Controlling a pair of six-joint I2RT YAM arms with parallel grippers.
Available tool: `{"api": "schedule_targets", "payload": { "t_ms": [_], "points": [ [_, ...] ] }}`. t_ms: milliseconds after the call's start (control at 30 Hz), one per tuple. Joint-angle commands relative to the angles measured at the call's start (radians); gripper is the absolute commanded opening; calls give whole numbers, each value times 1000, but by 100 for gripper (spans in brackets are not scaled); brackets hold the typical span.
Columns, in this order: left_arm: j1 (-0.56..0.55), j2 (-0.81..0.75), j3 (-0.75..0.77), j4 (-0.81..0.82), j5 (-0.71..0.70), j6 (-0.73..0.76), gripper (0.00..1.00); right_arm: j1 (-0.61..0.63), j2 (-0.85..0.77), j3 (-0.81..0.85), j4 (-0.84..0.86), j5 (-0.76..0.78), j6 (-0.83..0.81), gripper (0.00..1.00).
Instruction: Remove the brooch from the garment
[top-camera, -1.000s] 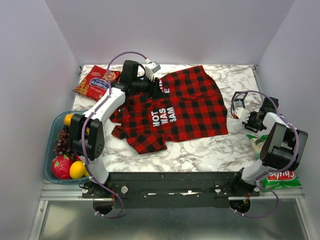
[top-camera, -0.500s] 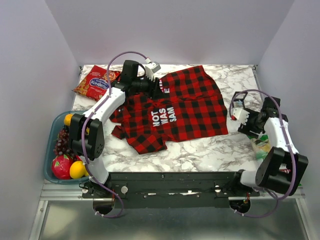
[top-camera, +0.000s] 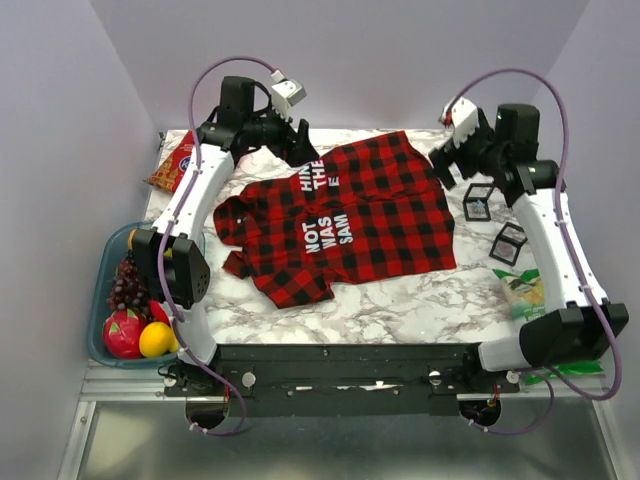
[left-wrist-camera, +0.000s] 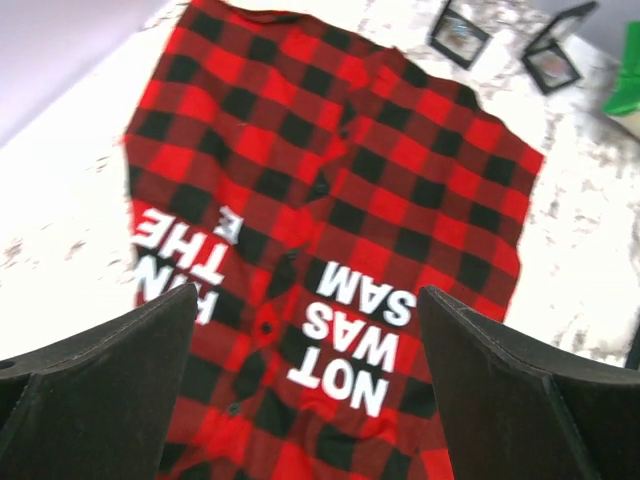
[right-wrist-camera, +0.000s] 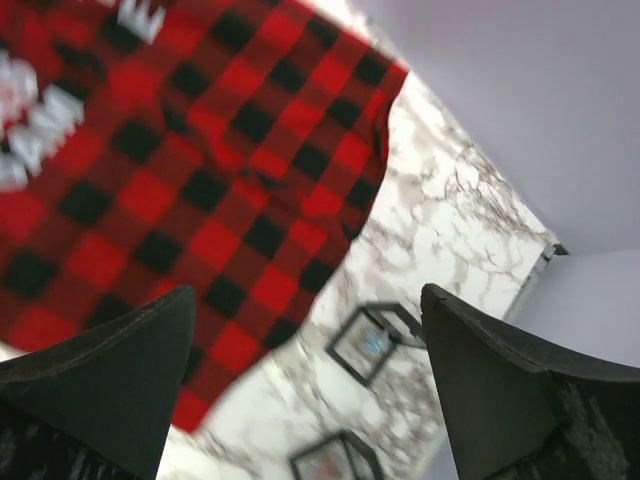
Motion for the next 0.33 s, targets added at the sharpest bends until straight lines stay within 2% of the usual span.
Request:
{"api": "schedule_targets", "payload": {
  "t_ms": [0, 167, 300],
  "points": [
    [48, 10, 48, -96, -134, 24, 99, 44, 70, 132, 127, 98, 473, 100],
    [86, -8, 63, -82, -270, 19, 99, 62, 162, 339, 149, 139, 594, 100],
    [111, -16, 68, -73, -339, 4, 99, 72, 197, 402, 157, 113, 588, 100]
  ]
}}
